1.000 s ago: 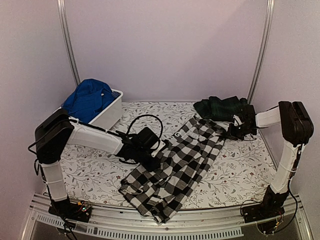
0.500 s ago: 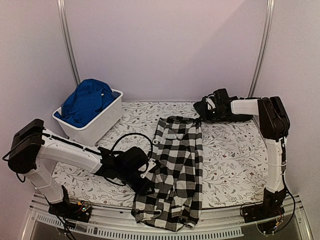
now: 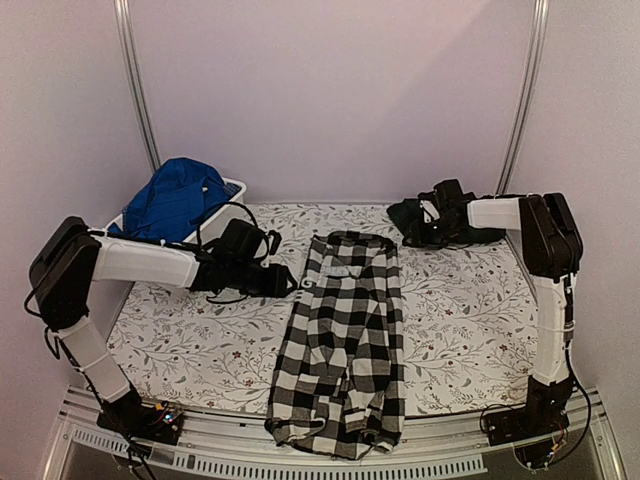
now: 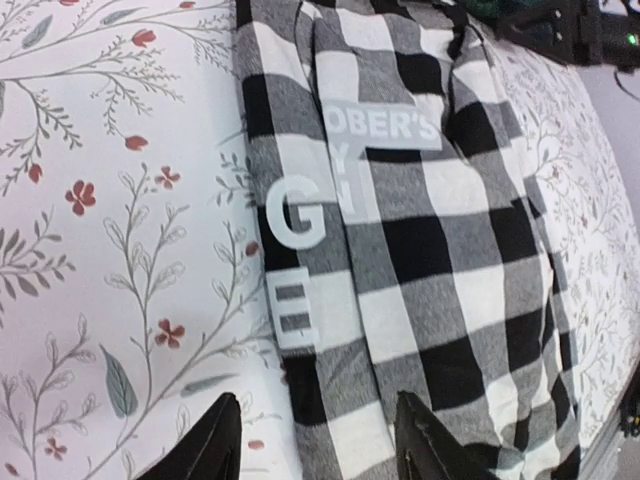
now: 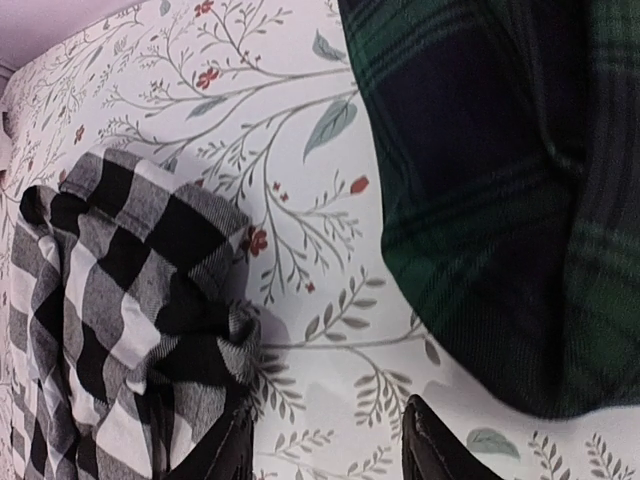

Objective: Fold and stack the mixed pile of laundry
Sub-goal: Rotate the rectangle-folded shirt at the center of the board, then move the rectangle-folded shirt to the center of the board.

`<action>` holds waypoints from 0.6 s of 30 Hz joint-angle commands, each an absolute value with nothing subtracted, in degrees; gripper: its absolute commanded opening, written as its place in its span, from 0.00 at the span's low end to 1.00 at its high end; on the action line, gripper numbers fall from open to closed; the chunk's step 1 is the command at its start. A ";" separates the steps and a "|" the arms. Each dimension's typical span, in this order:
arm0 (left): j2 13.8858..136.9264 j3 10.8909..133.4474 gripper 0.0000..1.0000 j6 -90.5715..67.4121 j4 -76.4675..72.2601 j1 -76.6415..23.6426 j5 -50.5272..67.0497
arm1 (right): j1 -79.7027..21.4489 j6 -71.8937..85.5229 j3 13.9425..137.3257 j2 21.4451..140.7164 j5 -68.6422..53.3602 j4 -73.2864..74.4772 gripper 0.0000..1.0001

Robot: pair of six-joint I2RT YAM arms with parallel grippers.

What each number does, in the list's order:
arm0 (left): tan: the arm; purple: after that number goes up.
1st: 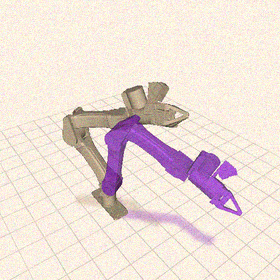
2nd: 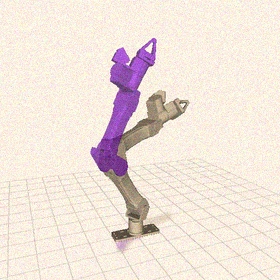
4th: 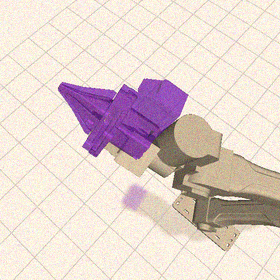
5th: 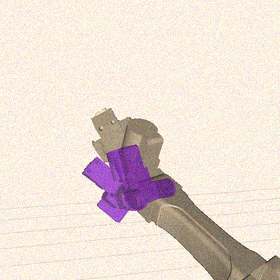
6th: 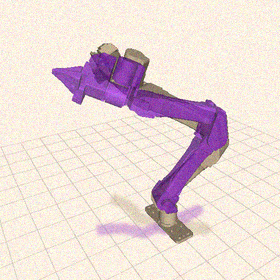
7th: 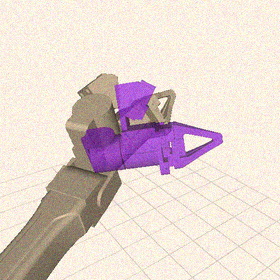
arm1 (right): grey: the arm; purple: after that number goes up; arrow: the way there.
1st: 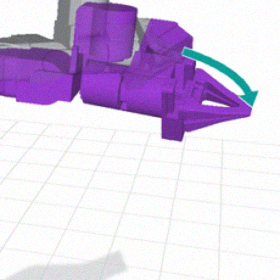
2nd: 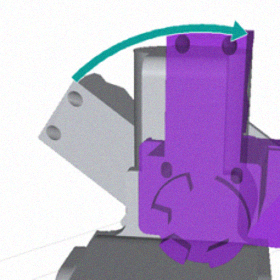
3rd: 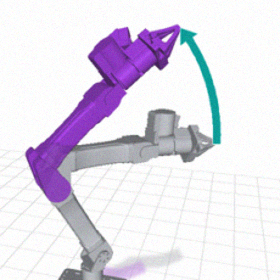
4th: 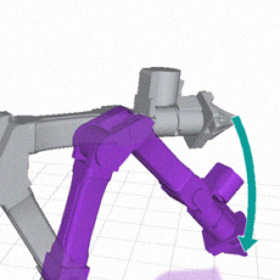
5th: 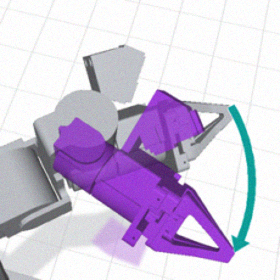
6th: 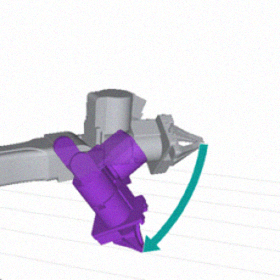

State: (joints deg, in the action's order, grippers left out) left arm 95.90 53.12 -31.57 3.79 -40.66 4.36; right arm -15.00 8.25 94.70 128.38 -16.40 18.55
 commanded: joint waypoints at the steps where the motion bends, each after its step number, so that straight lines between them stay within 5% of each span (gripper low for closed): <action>1: 102.76 58.11 0.52 -30.11 -2.37 -36.58 8.29 | -14.93 11.33 86.11 121.26 -24.26 15.99 0.49; 14: 119.18 71.92 0.40 -26.35 -0.97 -35.84 10.67 | -17.11 15.83 79.53 123.88 -29.95 8.89 0.48; 18: 121.17 73.76 0.32 -26.57 -0.89 -35.62 9.89 | -17.10 15.35 83.70 128.14 -29.99 9.53 0.39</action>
